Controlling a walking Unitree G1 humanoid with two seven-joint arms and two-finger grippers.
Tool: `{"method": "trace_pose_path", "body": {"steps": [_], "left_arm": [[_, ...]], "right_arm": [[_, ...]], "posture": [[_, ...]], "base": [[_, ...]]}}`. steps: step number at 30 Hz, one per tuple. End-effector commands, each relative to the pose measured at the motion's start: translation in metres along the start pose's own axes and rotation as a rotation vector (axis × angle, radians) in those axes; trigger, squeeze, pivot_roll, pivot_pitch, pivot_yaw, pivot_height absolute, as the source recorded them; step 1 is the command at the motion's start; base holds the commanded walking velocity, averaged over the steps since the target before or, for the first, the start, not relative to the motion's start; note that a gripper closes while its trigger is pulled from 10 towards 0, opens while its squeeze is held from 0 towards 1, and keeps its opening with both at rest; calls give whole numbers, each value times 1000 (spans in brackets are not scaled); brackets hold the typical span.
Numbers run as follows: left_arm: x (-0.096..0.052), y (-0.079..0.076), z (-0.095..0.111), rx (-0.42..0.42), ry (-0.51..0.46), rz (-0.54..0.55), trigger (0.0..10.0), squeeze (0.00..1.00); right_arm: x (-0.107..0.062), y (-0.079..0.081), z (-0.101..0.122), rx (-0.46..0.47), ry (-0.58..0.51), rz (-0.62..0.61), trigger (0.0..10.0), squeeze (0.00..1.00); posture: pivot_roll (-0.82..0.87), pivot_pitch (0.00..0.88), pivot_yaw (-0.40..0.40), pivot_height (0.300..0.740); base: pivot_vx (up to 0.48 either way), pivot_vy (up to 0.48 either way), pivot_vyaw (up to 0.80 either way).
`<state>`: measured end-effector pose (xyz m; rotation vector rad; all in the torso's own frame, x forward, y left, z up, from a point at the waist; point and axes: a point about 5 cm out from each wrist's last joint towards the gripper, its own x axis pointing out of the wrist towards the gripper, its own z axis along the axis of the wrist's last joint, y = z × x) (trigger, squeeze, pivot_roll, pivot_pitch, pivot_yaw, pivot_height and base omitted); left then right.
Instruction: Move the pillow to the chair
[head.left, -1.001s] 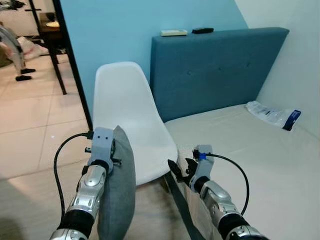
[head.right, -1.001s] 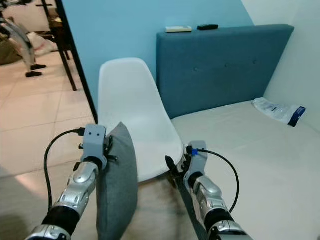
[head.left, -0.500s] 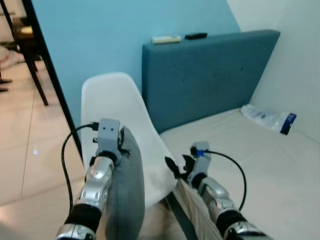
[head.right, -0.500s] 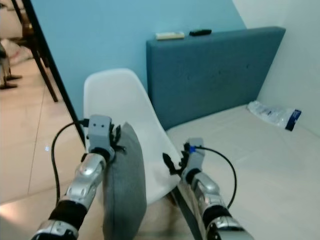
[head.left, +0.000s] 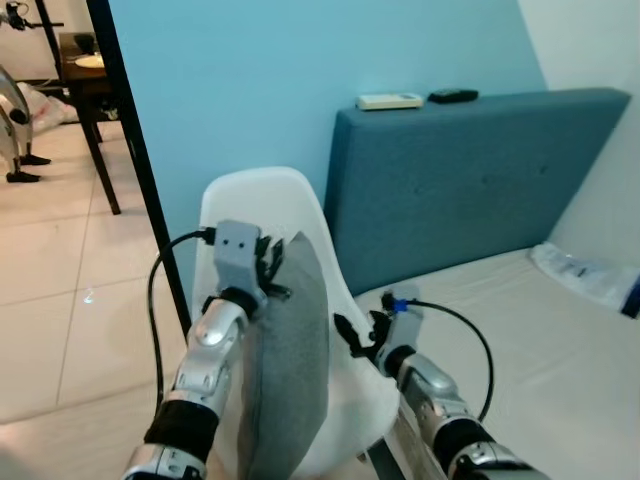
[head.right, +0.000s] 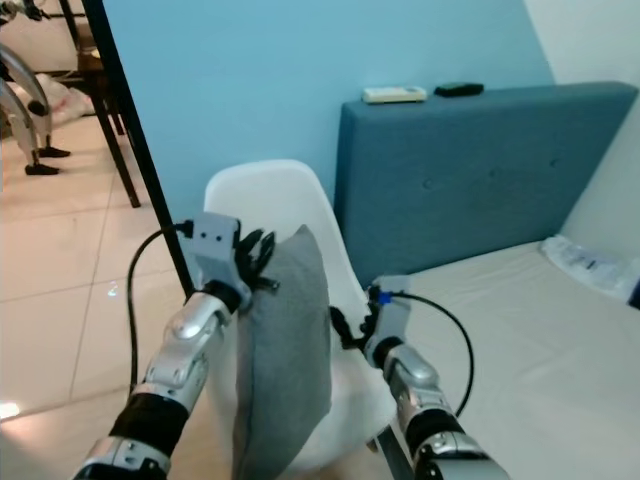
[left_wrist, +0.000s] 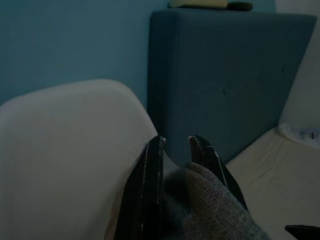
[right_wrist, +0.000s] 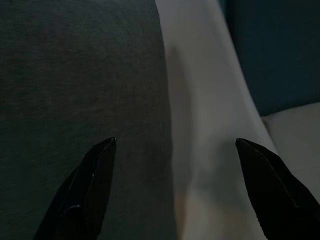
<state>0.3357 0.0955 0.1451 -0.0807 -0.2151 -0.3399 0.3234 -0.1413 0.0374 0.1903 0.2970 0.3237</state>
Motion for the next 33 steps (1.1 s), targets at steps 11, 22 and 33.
{"method": "trace_pose_path", "body": {"steps": [11, 22, 33], "left_arm": [[3, -4, 1, -24, -9, -52, 10000, 0], [-1, -18, -13, 13, 66, -93, 10000, 0], [0, -17, -13, -40, 61, -59, 10000, 0]], "right_arm": [[0, -4, -3, -10, 35, -56, 10000, 0], [-3, -6, -7, -14, 42, -73, 10000, 0], [-3, -4, -10, -20, 52, -74, 10000, 0]], "posture": [[-6, 0, -36, 740], [-5, 0, -32, 740], [-4, 1, -33, 740]], "base": [[190, 0, 0], [0, -160, 0], [0, -116, 0]]}}
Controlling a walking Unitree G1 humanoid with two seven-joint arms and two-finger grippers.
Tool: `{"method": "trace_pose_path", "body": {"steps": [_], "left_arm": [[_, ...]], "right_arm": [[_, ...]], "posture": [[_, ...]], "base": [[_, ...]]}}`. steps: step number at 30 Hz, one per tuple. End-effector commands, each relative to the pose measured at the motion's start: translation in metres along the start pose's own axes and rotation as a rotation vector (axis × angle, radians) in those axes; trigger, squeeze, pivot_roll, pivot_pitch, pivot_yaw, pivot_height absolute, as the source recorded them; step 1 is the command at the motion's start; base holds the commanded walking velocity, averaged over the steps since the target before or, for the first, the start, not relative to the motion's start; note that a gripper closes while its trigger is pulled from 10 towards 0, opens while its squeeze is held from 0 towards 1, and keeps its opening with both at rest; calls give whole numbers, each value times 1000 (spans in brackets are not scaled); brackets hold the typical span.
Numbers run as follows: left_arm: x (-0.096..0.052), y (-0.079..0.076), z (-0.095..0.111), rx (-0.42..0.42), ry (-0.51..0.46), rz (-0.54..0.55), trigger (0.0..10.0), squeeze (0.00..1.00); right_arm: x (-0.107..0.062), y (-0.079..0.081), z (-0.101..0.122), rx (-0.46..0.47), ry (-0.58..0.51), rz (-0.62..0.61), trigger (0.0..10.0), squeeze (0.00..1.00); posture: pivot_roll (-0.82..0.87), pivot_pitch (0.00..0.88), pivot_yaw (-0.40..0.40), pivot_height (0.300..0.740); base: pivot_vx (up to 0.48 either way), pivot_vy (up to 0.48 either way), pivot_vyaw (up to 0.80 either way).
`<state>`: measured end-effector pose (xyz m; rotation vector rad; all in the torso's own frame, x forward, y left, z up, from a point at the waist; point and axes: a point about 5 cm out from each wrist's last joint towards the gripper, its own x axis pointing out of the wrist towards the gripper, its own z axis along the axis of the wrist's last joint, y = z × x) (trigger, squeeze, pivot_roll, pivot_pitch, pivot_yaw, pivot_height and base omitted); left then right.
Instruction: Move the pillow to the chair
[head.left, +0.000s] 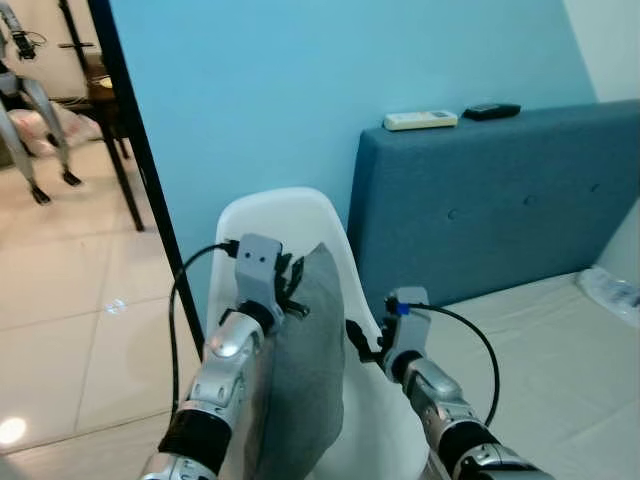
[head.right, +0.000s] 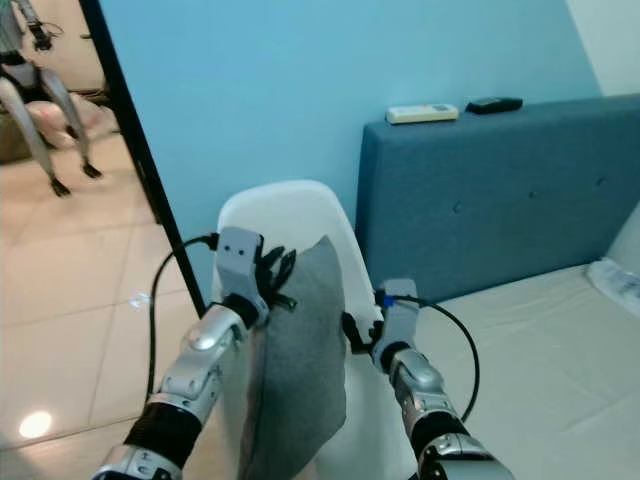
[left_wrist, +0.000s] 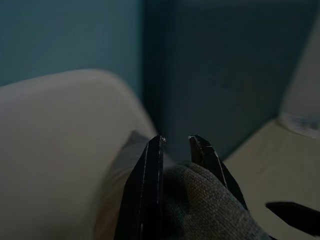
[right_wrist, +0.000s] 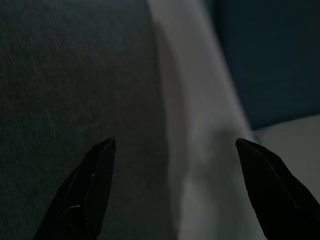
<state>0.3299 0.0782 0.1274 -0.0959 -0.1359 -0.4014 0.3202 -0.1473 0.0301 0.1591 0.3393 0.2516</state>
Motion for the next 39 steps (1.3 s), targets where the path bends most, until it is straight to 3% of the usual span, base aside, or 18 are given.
{"method": "trace_pose_path", "body": {"steps": [1, 20, 39], "left_arm": [[3, 1, 6, -3, -19, -2, 10000, 0], [4, 11, -4, 1, 59, 83, 10000, 0], [5, 15, -2, 11, 57, 110, 10000, 0]], "right_arm": [[0, 2, -3, -9, 15, 4, 10000, 0], [-1, 0, -3, -16, 19, 1, 10000, 0], [1, 1, 0, -26, 19, 8, 10000, 0]], "posture": [[-4, 2, -33, 740], [-10, 3, -40, 740], [-10, 0, -45, 740]], "base": [[0, 0, 0], [-71, 0, 0], [-56, 0, 0]]}}
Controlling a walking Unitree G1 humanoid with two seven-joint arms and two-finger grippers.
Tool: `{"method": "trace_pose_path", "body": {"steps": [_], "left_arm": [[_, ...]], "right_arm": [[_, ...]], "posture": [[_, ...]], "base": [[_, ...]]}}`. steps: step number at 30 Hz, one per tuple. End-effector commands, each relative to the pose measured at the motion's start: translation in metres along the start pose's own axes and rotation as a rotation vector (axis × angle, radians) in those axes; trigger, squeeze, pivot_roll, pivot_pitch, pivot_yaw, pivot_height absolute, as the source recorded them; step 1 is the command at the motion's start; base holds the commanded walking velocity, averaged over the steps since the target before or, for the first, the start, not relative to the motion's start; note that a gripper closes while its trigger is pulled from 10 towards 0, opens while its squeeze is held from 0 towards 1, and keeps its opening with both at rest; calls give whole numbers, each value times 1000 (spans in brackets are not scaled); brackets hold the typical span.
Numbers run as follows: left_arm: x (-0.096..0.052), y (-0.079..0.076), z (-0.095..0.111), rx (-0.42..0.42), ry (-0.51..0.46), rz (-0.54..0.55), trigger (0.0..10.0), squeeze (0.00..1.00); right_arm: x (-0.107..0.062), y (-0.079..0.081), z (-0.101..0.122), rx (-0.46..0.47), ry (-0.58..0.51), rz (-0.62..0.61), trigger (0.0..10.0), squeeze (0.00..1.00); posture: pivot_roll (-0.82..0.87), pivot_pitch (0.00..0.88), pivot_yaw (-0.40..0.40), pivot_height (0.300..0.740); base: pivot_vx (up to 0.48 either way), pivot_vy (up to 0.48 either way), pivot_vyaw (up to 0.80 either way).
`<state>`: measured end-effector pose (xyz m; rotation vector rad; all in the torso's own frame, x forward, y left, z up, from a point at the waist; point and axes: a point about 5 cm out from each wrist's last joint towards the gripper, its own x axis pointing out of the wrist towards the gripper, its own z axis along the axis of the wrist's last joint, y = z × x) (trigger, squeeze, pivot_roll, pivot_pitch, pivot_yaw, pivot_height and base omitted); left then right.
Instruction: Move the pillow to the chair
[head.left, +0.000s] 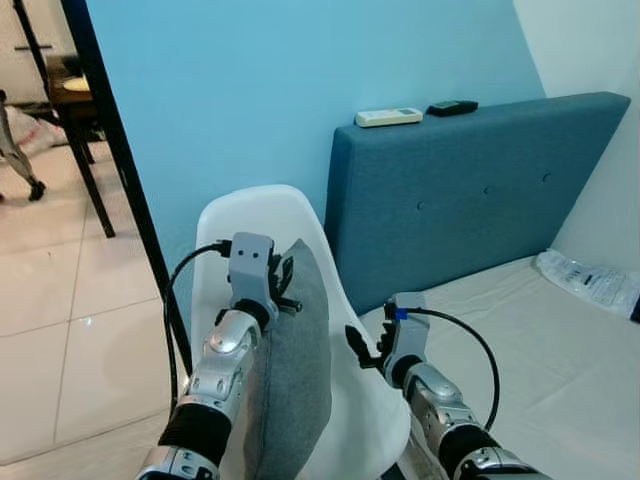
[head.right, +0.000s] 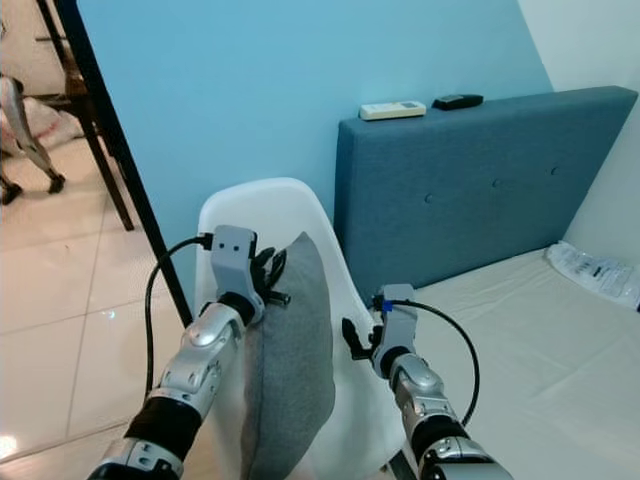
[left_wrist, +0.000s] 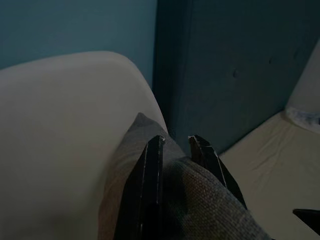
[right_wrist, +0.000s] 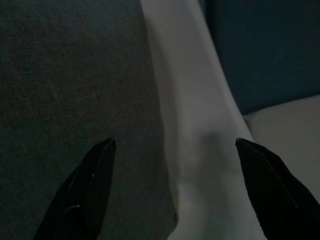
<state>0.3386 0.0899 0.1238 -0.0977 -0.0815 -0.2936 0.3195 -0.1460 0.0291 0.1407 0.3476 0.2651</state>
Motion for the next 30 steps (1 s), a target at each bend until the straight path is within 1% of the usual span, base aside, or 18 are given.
{"method": "trace_pose_path", "body": {"steps": [1, 6, 10, 20, 30], "left_arm": [[3, 0, 1, 16, 8, 0, 10000, 0], [3, 0, -1, 26, 23, 0, 10000, 0], [3, -1, 0, 25, 13, -1, 10000, 0], [3, 2, 1, 31, 9, 11, 10000, 0], [3, 3, 1, 54, 12, 11, 10000, 0]], "right_arm": [[1, -1, 1, -7, 7, -2, 10000, 0], [1, 0, 1, -9, 9, 1, 10000, 0], [1, 1, 1, -9, 9, 3, 10000, 0], [1, 2, 0, -4, 8, 2, 10000, 0], [1, 2, -2, 2, 10, -6, 10000, 0]], "posture": [[-10, 0, -45, 740], [-7, 0, -44, 740], [-5, 0, -42, 740], [-6, 0, -34, 740], [-7, 0, -28, 740]], "base": [[0, 0, 0], [-399, 0, 0], [-439, 0, 0], [0, 0, 0], [0, 0, 0]]}}
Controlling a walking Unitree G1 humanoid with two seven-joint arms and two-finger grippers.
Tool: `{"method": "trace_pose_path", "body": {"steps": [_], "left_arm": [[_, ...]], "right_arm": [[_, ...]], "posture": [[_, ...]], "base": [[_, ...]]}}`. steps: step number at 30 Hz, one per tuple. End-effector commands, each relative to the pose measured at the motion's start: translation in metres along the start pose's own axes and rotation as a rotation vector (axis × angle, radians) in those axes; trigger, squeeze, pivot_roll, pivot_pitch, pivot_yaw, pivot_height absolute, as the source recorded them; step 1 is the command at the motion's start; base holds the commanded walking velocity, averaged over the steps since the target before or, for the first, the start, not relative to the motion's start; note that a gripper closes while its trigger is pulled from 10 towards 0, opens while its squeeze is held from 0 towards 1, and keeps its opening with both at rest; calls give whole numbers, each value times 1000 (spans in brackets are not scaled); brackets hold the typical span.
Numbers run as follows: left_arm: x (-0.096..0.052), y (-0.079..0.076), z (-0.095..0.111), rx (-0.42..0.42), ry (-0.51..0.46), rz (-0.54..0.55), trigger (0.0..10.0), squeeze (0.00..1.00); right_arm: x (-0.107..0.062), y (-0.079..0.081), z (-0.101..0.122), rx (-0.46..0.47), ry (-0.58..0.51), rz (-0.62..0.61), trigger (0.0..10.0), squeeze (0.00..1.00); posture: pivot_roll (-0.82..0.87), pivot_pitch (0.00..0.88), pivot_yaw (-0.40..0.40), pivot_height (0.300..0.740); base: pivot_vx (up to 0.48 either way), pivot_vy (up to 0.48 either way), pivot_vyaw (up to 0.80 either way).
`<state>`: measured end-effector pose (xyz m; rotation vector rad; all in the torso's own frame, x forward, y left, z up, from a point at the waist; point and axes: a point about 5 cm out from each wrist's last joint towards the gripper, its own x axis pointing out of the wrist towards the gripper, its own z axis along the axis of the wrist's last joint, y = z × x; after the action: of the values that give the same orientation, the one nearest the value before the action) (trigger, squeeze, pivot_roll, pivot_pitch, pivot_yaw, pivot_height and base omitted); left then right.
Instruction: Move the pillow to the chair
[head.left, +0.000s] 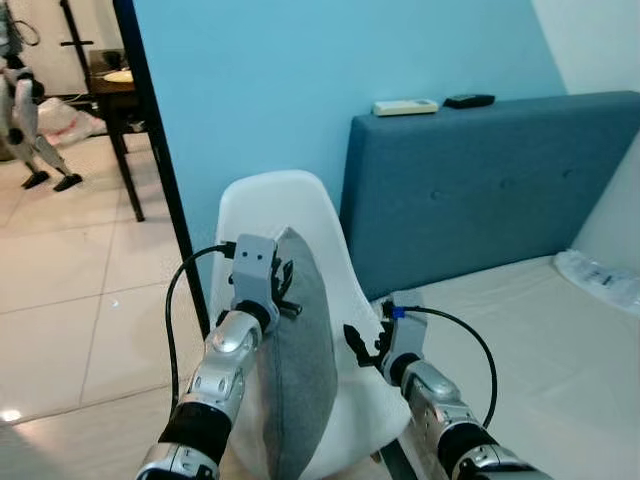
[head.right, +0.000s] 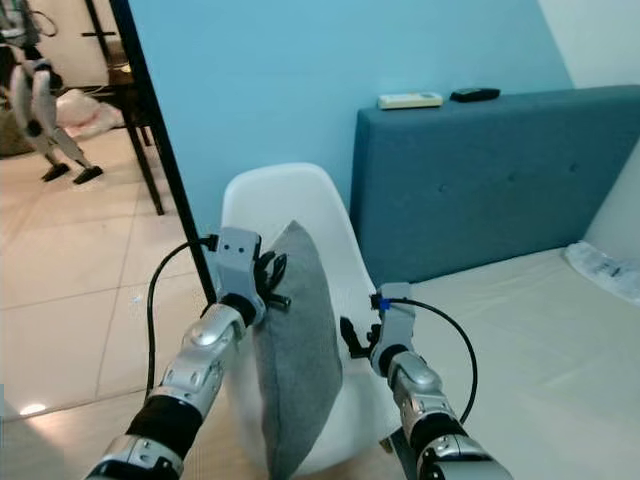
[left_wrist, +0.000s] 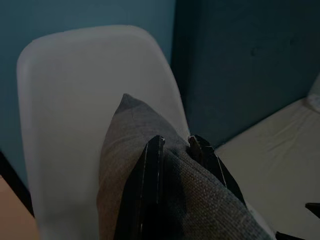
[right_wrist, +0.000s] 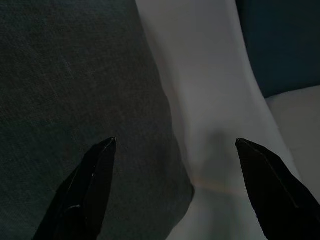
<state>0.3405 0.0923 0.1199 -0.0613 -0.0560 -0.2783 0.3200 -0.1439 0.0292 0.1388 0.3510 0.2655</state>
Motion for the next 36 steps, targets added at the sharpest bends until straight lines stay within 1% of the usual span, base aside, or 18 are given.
{"method": "trace_pose_path", "body": {"steps": [1, 6, 9, 10, 14, 16, 26, 29, 36], "left_arm": [[3, 1, 5, 21, -18, -3, 10000, 0], [3, 2, 5, 26, -16, 10, 10000, 0], [4, 3, 4, 14, -8, 21, 10000, 0], [4, 3, 4, 2, 2, 28, 10000, 0], [5, 3, 4, 3, 5, 24, 10000, 0], [4, 2, 5, 5, -8, 17, 10000, 0], [5, 2, 5, -1, -11, 21, 10000, 0], [6, 2, 5, 8, 4, 18, 10000, 0], [7, -1, 3, 5, 17, 17, 10000, 0]], "right_arm": [[0, 1, -1, 4, 7, -6, 10000, 0], [0, 1, -1, 3, 6, -6, 10000, 0], [0, 0, -1, 4, 6, -7, 10000, 0], [0, 0, -1, 5, 6, -7, 10000, 0], [0, 0, -1, 5, 7, -7, 10000, 0], [0, 1, -2, 6, 8, -8, 10000, 0], [1, 1, 0, 9, 2, -8, 10000, 0], [1, 1, 0, 9, 2, -9, 10000, 0], [1, 0, 0, 7, 1, -8, 10000, 0]], "posture": [[-6, 0, -29, 740], [-7, 0, -27, 740], [-7, 0, -28, 740], [-5, 0, -28, 740], [-4, 0, -27, 740], [-4, 0, -25, 740], [-6, 0, -23, 740], [-7, 0, -24, 740], [-5, 0, -29, 740]], "base": [[0, 0, 0], [0, 0, 0], [0, 0, 0], [-465, 0, 0], [-465, 0, 0], [0, 0, 0], [0, 0, 0], [0, 0, 0], [-480, 0, 0]]}}
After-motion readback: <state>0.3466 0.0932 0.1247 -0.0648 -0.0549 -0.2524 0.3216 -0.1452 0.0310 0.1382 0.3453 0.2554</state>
